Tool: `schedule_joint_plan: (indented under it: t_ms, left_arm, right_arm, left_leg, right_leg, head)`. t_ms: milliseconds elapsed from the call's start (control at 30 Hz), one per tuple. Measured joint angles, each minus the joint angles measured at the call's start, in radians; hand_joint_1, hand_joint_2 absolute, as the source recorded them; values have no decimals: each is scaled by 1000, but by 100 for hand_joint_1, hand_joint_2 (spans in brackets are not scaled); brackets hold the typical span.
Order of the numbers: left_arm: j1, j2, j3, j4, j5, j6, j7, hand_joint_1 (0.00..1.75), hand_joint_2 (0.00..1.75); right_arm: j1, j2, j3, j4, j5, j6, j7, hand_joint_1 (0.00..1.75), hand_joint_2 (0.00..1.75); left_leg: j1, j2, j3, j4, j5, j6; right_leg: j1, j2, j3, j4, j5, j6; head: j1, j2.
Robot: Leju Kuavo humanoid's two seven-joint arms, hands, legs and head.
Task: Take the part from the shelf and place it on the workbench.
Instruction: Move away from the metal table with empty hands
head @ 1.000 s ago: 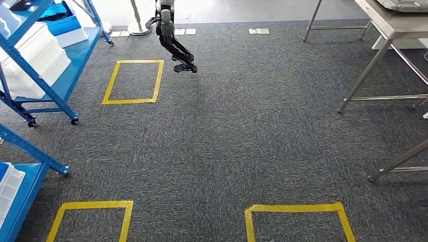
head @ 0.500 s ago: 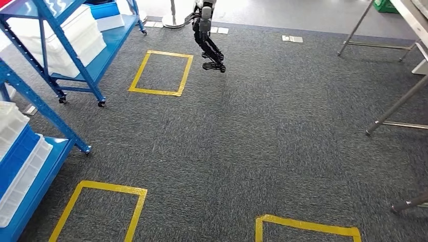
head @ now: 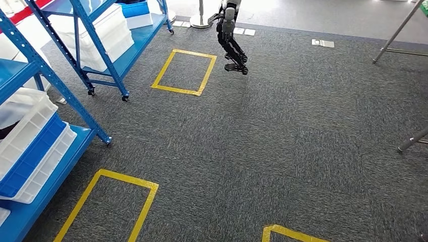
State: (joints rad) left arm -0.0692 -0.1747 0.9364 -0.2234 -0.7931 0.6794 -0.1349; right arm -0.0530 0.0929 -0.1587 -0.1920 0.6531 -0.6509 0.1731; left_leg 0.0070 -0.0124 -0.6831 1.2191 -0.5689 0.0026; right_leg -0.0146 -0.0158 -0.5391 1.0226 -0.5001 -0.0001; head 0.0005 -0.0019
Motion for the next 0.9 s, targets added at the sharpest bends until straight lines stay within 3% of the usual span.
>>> schedule_joint_plan:
  t_ms: [67, 100, 133, 200, 267, 300, 367, 400, 433, 500, 567, 600, 633, 700, 733, 800, 867, 900]
  left_arm:
    - [1, 0, 4, 0, -1, 0, -1, 0, 0]
    - [2, 0, 6, 0, -2, 0, -1, 0, 0]
    - [2, 0, 8, 0, -4, 0, -1, 0, 0]
    - [1, 1, 10, -1, -8, 0, -3, 0, 0]
    - [-3, 1, 12, -3, -12, 0, -5, 0, 0]
    - [-4, 1, 13, -4, -12, 0, -5, 0, 0]
    - [-3, 1, 17, -4, -13, 0, -7, 0, 0]
    - [-2, 0, 21, -4, -14, 0, -8, 0, 0]
    - [-2, -1, 24, -4, -15, 0, -9, 0, 0]
    - [-3, -5, 28, -5, -19, 0, -11, 0, 0]
    - [-3, -9, 31, -5, -25, 0, -12, 0, 0]
    - [-2, -10, 32, -5, -28, 0, -14, 0, 0]
    - [-1, -11, 34, -5, -31, 0, -15, 0, 0]
    - [-1, -11, 39, -5, -35, 0, -19, 0, 0]
    - [-2, -11, 42, -5, -37, 0, -21, 0, 0]
    - [-1, -9, 49, -6, -44, 0, -22, 0, 0]
    - [0, -9, 55, -6, -51, 0, -22, 0, 0]
    - [1, -9, 56, -6, -52, 0, -22, 0, 0]
  right_arm:
    - [3, -1, 0, 0, 0, 0, 1, 0, 0]
    - [3, -1, 0, 0, 0, -1, 1, 0, 0]
    - [3, -1, 0, 0, 1, -1, 1, 0, 0]
    - [1, 1, 0, 0, 3, -2, 1, 0, 0]
    - [0, 3, 0, 0, 6, -3, 1, 0, 0]
    - [-1, 5, 0, 0, 8, -4, 1, 0, 0]
    - [-3, 7, 0, 0, 10, -5, 1, 0, 0]
    - [-3, 7, 0, 0, 11, -6, 1, 0, 0]
    - [-3, 6, 0, 0, 12, -6, 2, 0, 0]
    - [-1, 4, 0, 0, 14, -7, 4, 0, 0]
    - [3, 1, 0, 1, 12, -8, 5, 0, 0]
    - [5, 0, 0, 1, 11, -9, 5, 0, 0]
    - [7, -1, -1, 1, 10, -10, 4, 0, 0]
    - [8, -1, -4, 2, 8, -13, 2, 0, 0]
    - [8, -1, -6, 2, 6, -15, 0, 0, 0]
    - [7, 1, -9, 3, 6, -19, -1, 0, 0]
    - [7, 2, -13, 3, 5, -20, -1, 0, 0]
    - [6, 2, -14, 3, 6, -21, -1, 0, 0]
  left_leg:
    - [0, 7, -46, 98, -33, 1]
    - [-1, 9, -40, 90, -20, 4]
    - [-3, 14, -12, 40, 9, 11]
    - [-16, 56, 72, -106, 67, 32]
    - [-31, 92, 115, -189, 86, 47]
    - [-34, 92, 115, -195, 84, 51]
    - [-33, 69, 120, -211, 94, 56]
    - [-28, 57, 126, -221, 102, 60]
    - [-22, 45, 131, -232, 110, 63]
    - [-15, 19, 133, -240, 118, 65]
    - [-13, -10, 131, -239, 119, 63]
    - [-11, -24, 131, -238, 119, 61]
    - [-8, -38, 132, -236, 118, 57]
    - [-2, -63, 131, -225, 112, 44]
    - [-1, -73, 127, -217, 108, 36]
    - [-2, -86, 119, -206, 104, 25]
    - [3, -94, 113, -204, 104, 21]
    - [4, -83, 108, -195, 98, 18]
  right_leg:
    - [6, -24, -3, 0, -2, -3]
    - [9, -34, -2, 0, -3, -4]
    - [11, -44, 0, 0, -4, -6]
    - [15, -63, 6, 0, -7, -8]
    - [18, -81, 9, -1, -10, -7]
    - [18, -91, 9, -2, -11, -4]
    - [19, -101, 14, -3, -13, 2]
    - [19, -85, 10, 10, -22, 3]
    - [19, -58, -3, 42, -39, 3]
    - [13, -4, -60, 163, -93, 1]
    - [5, 9, -111, 264, -124, 9]
    - [0, 10, -114, 267, -117, 20]
    - [-5, 12, -98, 229, -94, 33]
    - [-16, 34, -37, 93, -35, 59]
    - [-19, 46, -15, 40, -15, 62]
    - [-17, 57, 1, 4, -6, 49]
    - [-16, 43, 6, 3, -2, 34]
    - [-16, 36, 6, 3, -1, 29]
  head:
    - [0, 0]
    - [0, 0]
    - [0, 0]
    - [0, 0]
    - [0, 0]
    - [-1, 0]
    - [-1, 0]
    - [-1, 0]
    - [0, 0]
    - [2, 0]
    - [3, 0]
    - [3, 0]
    - [3, 0]
    - [4, 0]
    - [6, 0]
    - [9, 0]
    - [8, 0]
    - [8, 0]
